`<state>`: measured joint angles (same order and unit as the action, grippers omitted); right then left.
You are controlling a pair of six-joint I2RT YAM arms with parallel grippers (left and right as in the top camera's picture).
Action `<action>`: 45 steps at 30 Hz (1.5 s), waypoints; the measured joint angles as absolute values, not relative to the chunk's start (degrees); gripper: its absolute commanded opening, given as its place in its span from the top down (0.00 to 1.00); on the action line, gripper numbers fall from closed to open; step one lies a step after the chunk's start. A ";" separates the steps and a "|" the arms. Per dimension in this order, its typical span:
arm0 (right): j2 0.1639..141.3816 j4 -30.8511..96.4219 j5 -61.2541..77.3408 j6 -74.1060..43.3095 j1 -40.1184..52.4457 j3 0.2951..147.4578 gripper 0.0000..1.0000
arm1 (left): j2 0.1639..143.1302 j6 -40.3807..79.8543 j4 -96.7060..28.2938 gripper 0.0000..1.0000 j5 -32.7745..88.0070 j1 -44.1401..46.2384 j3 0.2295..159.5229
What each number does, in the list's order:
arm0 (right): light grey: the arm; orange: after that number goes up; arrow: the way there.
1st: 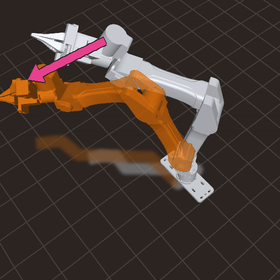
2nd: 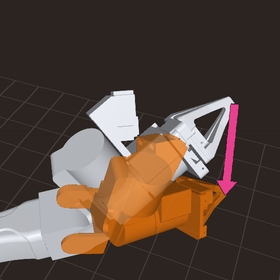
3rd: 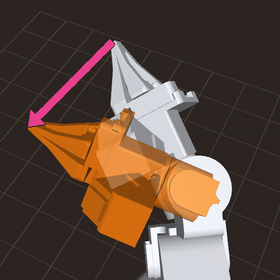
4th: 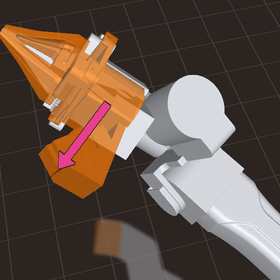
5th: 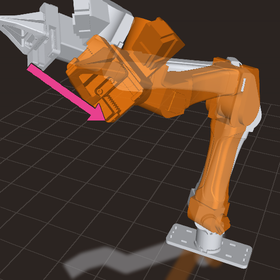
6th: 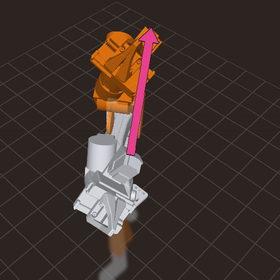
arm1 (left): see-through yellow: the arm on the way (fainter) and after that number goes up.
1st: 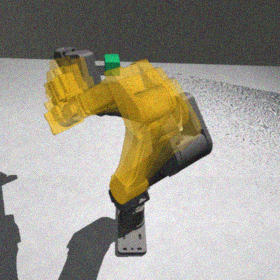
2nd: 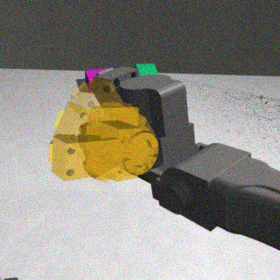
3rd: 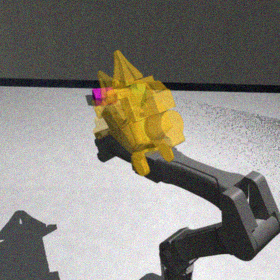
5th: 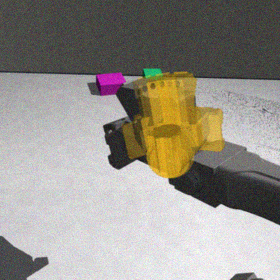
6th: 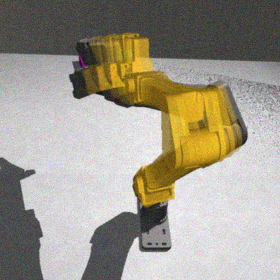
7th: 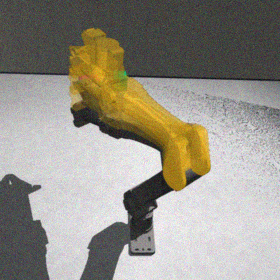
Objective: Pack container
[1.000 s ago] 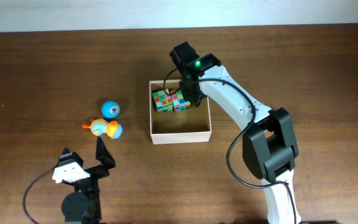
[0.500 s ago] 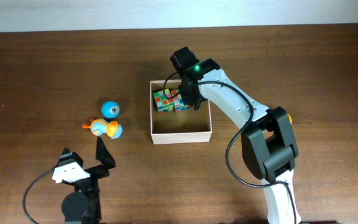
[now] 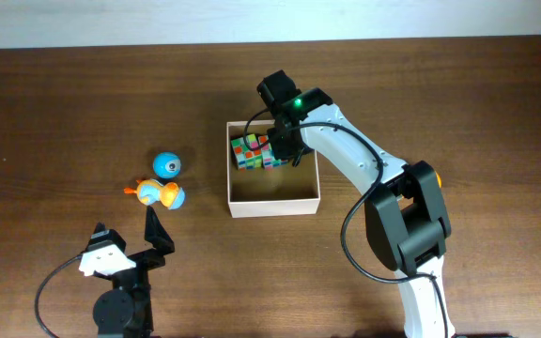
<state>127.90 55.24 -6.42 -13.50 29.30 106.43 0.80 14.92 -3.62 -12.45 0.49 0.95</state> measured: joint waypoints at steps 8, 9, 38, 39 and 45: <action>127.90 55.24 -5.65 -13.47 29.71 106.41 0.81 | 0.80 14.92 -3.62 0.01 -12.45 0.49 0.95; 127.90 55.27 -5.65 -13.56 29.93 106.41 0.81 | 0.80 14.90 -3.62 0.01 -12.43 0.49 0.95; 127.90 52.51 -8.12 -12.27 32.73 106.30 0.80 | 0.78 14.90 -3.62 0.01 -12.45 0.49 0.95; 127.90 52.07 -8.14 -11.99 32.73 106.30 0.80 | 0.80 14.92 -3.62 0.01 -12.45 0.49 0.95; 127.90 50.70 -8.54 -10.28 32.73 106.30 0.81 | 0.80 14.90 -3.62 0.01 -12.43 0.49 0.95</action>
